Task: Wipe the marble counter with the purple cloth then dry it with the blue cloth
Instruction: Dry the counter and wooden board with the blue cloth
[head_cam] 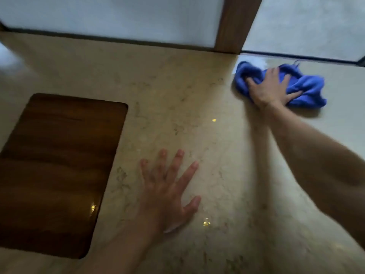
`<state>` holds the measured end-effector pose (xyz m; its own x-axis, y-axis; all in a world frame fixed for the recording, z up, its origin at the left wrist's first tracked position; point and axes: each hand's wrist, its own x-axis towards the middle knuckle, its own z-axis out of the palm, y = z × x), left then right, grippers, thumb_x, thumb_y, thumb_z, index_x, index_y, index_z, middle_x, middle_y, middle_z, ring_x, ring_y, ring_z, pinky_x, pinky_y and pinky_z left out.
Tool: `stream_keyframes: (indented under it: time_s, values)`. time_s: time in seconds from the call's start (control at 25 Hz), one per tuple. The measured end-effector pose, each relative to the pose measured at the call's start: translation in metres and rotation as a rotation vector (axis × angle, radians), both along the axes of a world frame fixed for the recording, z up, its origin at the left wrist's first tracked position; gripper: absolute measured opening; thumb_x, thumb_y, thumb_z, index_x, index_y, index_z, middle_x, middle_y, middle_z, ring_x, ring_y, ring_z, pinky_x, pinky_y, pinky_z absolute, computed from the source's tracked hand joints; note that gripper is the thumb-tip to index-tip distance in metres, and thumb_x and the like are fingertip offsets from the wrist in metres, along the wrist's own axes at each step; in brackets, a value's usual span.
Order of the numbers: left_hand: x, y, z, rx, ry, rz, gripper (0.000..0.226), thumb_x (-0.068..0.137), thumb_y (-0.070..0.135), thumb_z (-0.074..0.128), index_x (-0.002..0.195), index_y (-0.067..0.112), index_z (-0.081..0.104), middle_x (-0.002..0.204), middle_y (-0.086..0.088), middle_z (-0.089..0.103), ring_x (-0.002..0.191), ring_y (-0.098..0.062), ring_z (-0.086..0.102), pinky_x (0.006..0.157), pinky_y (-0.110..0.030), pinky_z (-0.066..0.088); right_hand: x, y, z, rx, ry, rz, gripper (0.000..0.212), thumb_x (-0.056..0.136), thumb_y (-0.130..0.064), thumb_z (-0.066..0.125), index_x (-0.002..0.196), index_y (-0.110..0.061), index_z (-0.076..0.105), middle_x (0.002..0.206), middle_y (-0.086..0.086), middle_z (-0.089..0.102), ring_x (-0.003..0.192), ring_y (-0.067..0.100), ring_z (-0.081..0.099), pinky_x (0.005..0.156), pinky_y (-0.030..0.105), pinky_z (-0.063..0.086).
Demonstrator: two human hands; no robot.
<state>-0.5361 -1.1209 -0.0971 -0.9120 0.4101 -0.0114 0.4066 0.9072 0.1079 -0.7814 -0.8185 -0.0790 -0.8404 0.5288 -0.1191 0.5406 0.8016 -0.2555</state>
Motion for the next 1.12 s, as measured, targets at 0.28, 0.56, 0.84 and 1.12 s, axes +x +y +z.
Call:
stream_keyframes:
  time_s: [0.28,0.56,0.84,1.12]
  values:
    - [-0.002,-0.002,0.006,-0.066,-0.044,0.017,0.081,0.086,0.073,0.036,0.157,0.037,0.021,0.169,-0.003,0.011,0.153,-0.04,0.005,0.11,-0.077,0.011,-0.019,-0.022,0.012,-0.001,-0.041,0.278,0.091,0.075,-0.076,0.033,0.151,-0.025,0.028,0.164,-0.005,0.021,0.152,0.022,0.01,0.113,0.071,0.005]
    - [-0.002,-0.004,0.005,0.079,-0.053,0.054,0.067,0.084,0.057,0.039,0.143,0.027,0.039,0.161,-0.003,0.03,0.151,-0.036,0.018,0.114,-0.072,0.01,0.132,-0.088,0.01,0.015,-0.089,0.518,0.092,0.082,-0.083,0.032,0.158,-0.034,0.012,0.166,-0.018,0.005,0.153,0.015,0.0,0.115,0.069,0.001]
    - [-0.002,-0.007,-0.001,0.233,0.117,0.067,0.044,0.083,0.031,0.04,0.122,0.013,0.049,0.136,-0.016,0.049,0.127,-0.032,0.04,0.107,-0.063,0.027,0.438,-0.163,0.002,0.014,-0.027,0.332,0.089,0.079,-0.08,0.037,0.156,-0.039,0.019,0.163,-0.025,0.008,0.153,0.012,0.0,0.115,0.066,0.014]
    - [-0.007,-0.007,-0.003,0.062,0.084,0.08,0.054,0.087,0.046,0.026,0.13,0.018,0.042,0.138,-0.012,0.042,0.133,-0.03,0.034,0.108,-0.063,0.025,0.634,-0.243,0.005,-0.024,-0.108,0.038,0.101,0.058,-0.069,0.056,0.149,-0.029,0.04,0.161,-0.016,0.028,0.146,0.025,0.03,0.09,0.067,0.045]
